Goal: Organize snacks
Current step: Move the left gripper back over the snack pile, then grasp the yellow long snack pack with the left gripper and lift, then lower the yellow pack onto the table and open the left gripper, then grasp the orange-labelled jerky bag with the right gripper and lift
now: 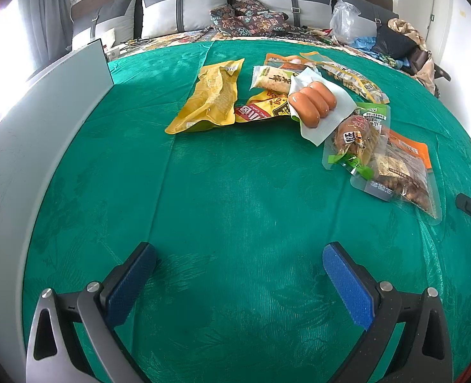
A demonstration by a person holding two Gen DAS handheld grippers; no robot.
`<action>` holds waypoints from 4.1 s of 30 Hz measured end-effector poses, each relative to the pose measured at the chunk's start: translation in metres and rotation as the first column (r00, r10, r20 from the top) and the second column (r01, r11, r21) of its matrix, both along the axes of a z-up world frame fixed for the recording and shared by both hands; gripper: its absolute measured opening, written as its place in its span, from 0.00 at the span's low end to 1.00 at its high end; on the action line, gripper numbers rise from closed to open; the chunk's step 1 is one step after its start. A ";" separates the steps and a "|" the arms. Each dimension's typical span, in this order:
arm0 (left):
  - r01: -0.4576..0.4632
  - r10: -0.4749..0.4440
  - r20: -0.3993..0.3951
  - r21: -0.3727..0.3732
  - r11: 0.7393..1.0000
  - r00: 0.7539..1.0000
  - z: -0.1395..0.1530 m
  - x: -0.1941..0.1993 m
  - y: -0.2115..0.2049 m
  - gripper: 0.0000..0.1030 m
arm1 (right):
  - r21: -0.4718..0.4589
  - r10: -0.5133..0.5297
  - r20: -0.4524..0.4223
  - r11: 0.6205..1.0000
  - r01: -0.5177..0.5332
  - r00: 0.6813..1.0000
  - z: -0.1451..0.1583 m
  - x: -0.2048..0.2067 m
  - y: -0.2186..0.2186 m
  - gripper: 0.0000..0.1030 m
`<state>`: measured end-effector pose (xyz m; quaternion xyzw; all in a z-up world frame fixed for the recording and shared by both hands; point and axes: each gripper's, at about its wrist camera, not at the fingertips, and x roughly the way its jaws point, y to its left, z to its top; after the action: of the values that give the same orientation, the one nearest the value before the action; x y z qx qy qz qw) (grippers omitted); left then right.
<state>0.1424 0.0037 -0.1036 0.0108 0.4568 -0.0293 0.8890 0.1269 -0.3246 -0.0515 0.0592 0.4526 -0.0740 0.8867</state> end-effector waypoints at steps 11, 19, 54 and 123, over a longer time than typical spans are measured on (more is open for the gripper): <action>0.058 -0.058 -0.078 0.000 0.998 0.995 0.004 0.010 0.002 1.00 | 0.000 0.000 0.000 1.000 0.000 1.000 0.000 0.000 0.000 0.93; 0.044 -0.055 -0.109 -0.101 0.994 0.993 0.047 0.085 0.035 1.00 | 0.001 0.000 0.001 1.000 0.000 1.000 0.000 0.000 0.000 0.93; -0.048 0.052 -0.116 0.032 0.998 0.992 0.015 0.016 0.064 0.47 | 0.002 0.001 0.002 1.000 -0.001 1.000 0.000 0.000 0.000 0.93; -0.041 0.041 0.016 -0.006 0.999 0.999 -0.002 0.038 0.067 1.00 | 0.035 0.324 -0.097 0.946 -0.322 0.941 0.026 0.064 0.131 0.91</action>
<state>0.1805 0.0712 -0.1058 -0.0010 0.4497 -0.0121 0.8931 0.1913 -0.1936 -0.0258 -0.0115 0.5012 0.0735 0.8621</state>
